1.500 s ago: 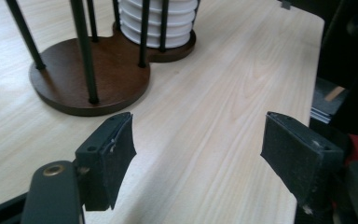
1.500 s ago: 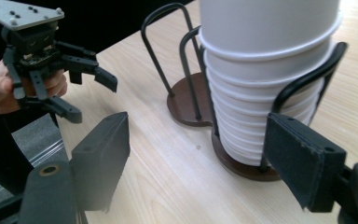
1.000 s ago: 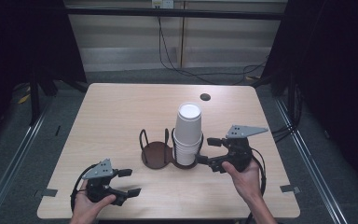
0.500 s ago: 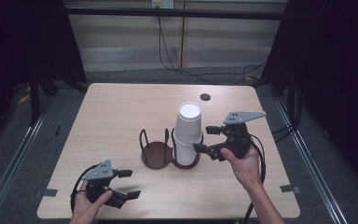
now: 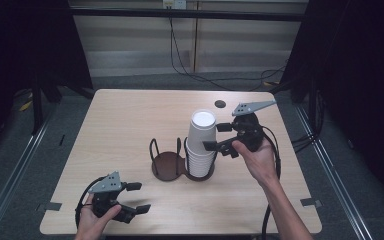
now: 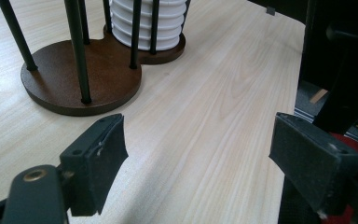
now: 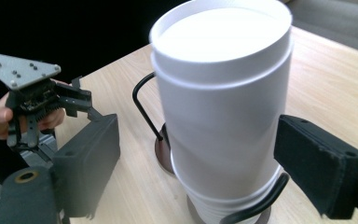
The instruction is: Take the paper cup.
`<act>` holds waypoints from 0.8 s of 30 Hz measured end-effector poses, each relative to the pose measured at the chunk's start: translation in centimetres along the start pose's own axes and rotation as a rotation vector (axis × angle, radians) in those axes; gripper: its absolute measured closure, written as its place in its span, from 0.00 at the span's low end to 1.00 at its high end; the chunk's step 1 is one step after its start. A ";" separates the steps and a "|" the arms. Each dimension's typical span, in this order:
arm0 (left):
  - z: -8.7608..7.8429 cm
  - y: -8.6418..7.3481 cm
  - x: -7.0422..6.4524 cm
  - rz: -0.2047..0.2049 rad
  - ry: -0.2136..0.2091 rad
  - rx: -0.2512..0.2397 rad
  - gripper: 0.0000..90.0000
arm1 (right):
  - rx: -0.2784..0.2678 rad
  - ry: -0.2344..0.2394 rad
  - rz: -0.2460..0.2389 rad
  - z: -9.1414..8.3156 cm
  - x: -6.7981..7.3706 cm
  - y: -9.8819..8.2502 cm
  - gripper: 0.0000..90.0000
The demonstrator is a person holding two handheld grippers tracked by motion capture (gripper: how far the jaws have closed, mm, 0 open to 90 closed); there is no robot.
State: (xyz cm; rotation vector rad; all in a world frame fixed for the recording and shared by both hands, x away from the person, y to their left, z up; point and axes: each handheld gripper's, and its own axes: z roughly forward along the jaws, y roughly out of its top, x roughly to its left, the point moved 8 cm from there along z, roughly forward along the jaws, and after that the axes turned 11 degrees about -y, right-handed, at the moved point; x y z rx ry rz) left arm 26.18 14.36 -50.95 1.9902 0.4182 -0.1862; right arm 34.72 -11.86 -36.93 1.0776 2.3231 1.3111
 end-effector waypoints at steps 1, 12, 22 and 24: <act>0.1 0.0 0.0 0.000 -0.002 0.001 0.20 | -0.004 0.001 0.009 0.1 -0.3 0.3 0.16; 0.1 0.0 0.1 -0.004 0.005 0.005 0.20 | 0.048 -0.004 -0.047 1.3 -0.4 2.0 0.16; 0.1 -0.1 0.0 -0.003 -0.002 0.012 0.20 | 0.128 -0.044 -0.087 2.8 -0.5 2.9 0.20; 0.1 -0.1 0.1 -0.003 -0.001 0.011 0.20 | 0.128 -0.049 -0.089 2.9 -0.5 3.0 0.20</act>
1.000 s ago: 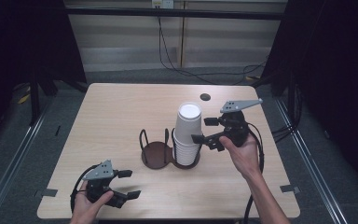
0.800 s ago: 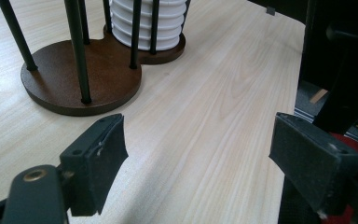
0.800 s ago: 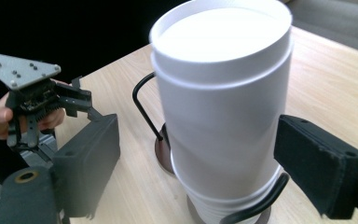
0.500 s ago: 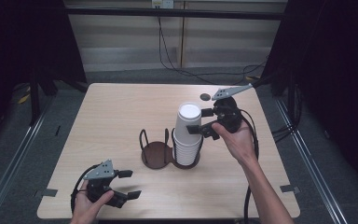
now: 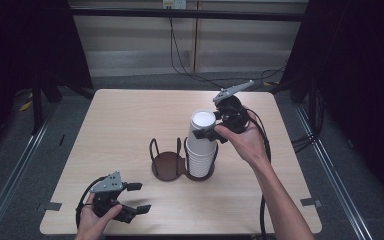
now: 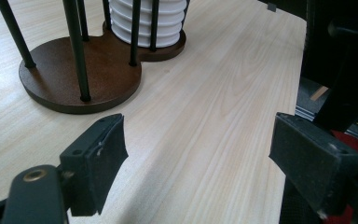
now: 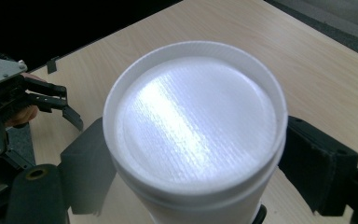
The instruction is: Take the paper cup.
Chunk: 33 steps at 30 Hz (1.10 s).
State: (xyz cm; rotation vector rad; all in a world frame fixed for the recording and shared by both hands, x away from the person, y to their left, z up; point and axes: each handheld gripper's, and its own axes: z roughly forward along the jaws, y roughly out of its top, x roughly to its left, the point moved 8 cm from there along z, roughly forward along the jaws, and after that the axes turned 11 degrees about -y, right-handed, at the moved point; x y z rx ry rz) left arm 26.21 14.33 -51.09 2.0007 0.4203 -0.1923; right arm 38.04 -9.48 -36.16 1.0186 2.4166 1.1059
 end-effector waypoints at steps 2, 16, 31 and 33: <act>0.0 0.0 0.0 -0.001 0.000 -0.001 0.20 | 0.021 -0.002 -0.018 0.2 0.2 0.1 0.18; 0.1 -0.1 0.0 -0.007 0.001 0.011 0.21 | 0.051 -0.018 -0.046 0.4 0.2 0.2 0.22; 0.1 -0.2 0.0 -0.012 -0.003 0.012 0.21 | 0.037 -0.017 -0.056 0.1 0.1 0.5 0.23; 0.1 -0.2 0.0 -0.011 -0.003 0.013 0.21 | 0.035 -0.016 -0.053 0.0 0.1 0.6 0.23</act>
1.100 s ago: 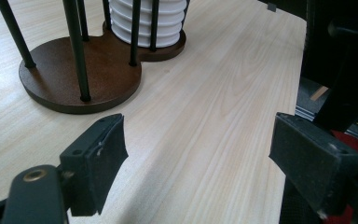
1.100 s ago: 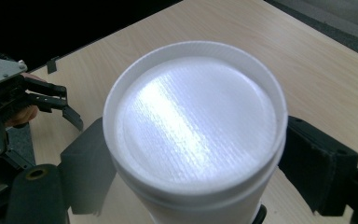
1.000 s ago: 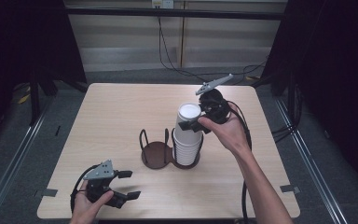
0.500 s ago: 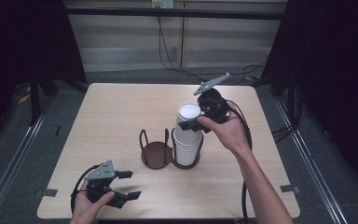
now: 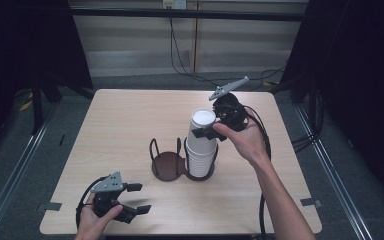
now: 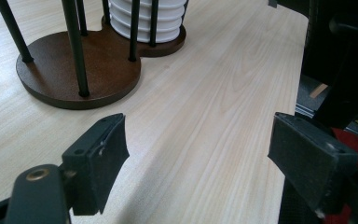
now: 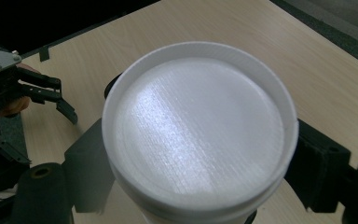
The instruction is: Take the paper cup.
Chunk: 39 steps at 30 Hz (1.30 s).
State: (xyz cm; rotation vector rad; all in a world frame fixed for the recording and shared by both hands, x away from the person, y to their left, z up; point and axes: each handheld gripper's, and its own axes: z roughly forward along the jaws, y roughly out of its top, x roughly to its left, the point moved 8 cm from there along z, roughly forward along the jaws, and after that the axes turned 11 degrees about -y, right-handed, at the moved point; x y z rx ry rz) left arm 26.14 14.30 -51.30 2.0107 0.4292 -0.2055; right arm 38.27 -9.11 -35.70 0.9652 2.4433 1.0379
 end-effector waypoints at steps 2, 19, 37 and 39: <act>0.0 0.0 0.0 -0.001 0.000 0.001 0.21 | 0.002 -0.005 0.007 -0.1 -0.1 0.1 0.23; 0.0 0.0 0.0 -0.002 -0.005 0.000 0.21 | -0.044 0.001 0.027 -1.4 -0.2 0.8 0.23; -0.1 0.3 -0.2 0.010 -0.012 -0.018 0.21 | -0.123 0.009 0.050 -2.8 -0.5 1.4 0.24; -0.1 0.3 -0.2 0.011 -0.012 -0.019 0.21 | -0.127 0.009 0.048 -2.9 -0.5 1.5 0.24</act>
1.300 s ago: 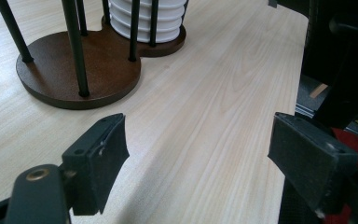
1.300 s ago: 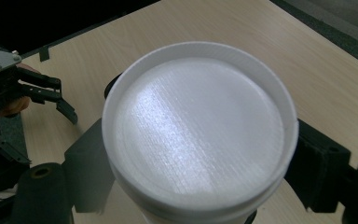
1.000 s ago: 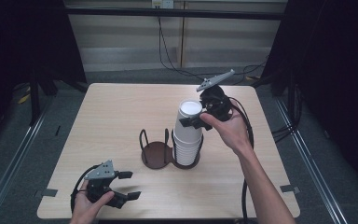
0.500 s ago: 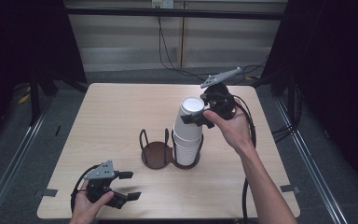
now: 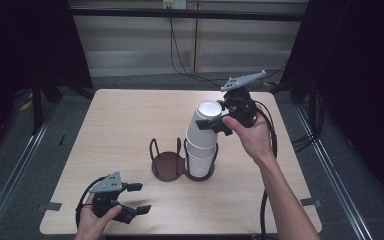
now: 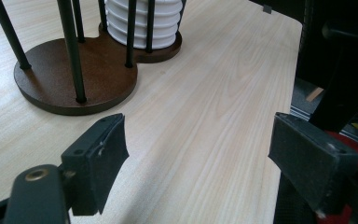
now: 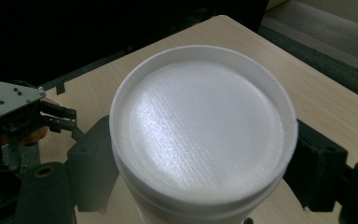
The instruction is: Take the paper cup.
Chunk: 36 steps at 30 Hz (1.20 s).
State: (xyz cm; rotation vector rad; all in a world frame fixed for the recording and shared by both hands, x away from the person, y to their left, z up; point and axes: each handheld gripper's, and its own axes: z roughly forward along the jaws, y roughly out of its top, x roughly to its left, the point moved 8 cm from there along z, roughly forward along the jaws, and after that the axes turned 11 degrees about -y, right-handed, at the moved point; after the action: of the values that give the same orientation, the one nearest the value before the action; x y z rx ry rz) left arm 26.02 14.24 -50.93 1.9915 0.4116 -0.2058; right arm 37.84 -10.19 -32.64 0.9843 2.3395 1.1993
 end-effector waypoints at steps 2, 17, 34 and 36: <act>0.0 0.0 0.0 0.000 -0.001 0.002 0.21 | -0.007 0.000 0.000 0.0 0.0 0.0 0.24; 0.1 -0.1 0.0 -0.001 -0.003 0.010 0.21 | -0.070 0.006 0.028 -1.0 -0.1 0.6 0.25; 0.1 0.0 0.1 -0.006 0.001 0.006 0.20 | -0.160 0.000 0.066 -2.2 -0.6 1.3 0.25; 0.1 0.0 0.1 -0.007 0.003 0.004 0.20 | -0.164 -0.002 0.068 -2.3 -0.6 1.3 0.25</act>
State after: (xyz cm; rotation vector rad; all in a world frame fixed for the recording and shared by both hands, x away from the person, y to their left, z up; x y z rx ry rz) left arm 26.11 14.16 -50.96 1.9943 0.4205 -0.2087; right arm 37.57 -11.41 -30.26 1.0137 2.1812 1.3911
